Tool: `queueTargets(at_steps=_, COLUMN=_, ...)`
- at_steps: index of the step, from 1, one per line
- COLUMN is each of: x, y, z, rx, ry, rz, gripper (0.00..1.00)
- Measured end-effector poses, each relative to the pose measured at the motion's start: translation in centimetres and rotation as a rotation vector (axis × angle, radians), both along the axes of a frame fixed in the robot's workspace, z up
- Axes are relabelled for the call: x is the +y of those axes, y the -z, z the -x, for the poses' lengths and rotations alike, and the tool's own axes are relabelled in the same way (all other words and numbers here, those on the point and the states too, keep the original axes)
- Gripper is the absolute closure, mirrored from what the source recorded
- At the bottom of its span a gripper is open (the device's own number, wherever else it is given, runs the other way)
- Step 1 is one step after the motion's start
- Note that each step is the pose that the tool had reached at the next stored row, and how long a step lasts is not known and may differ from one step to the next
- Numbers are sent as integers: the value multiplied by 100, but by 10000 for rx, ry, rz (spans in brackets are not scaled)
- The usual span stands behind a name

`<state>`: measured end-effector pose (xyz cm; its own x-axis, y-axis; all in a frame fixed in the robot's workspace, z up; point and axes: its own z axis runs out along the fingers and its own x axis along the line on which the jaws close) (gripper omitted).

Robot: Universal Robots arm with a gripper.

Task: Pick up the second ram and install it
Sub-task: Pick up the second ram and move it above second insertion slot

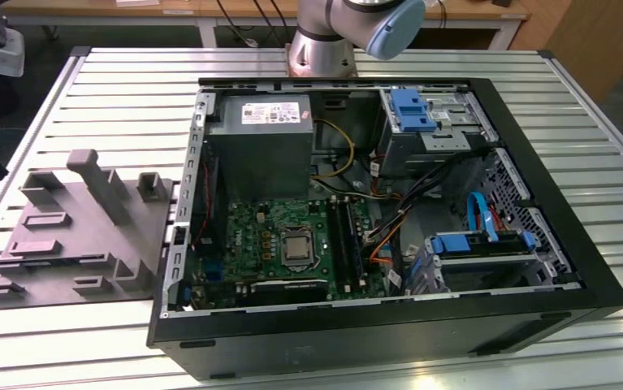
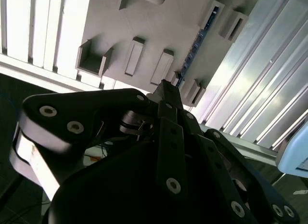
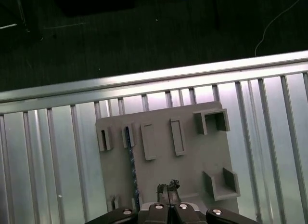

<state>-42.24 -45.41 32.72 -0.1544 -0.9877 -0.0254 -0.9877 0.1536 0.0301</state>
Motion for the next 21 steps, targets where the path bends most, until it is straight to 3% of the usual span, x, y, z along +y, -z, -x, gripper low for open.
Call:
queueTargets(at_steps=1, x=0, y=0, z=0, rx=0, ry=0, rz=0, gripper=90)
queueTargets(at_steps=4, x=1, y=6, z=1, rx=87, ry=-5, rz=-1, gripper=90)
queueTargets(at_steps=8, x=-1, y=11, z=0, rx=90, ry=-34, rz=9, gripper=90)
queueTargets(at_steps=21, x=-91, y=100, z=9, rx=91, ry=-937, rz=16, gripper=90)
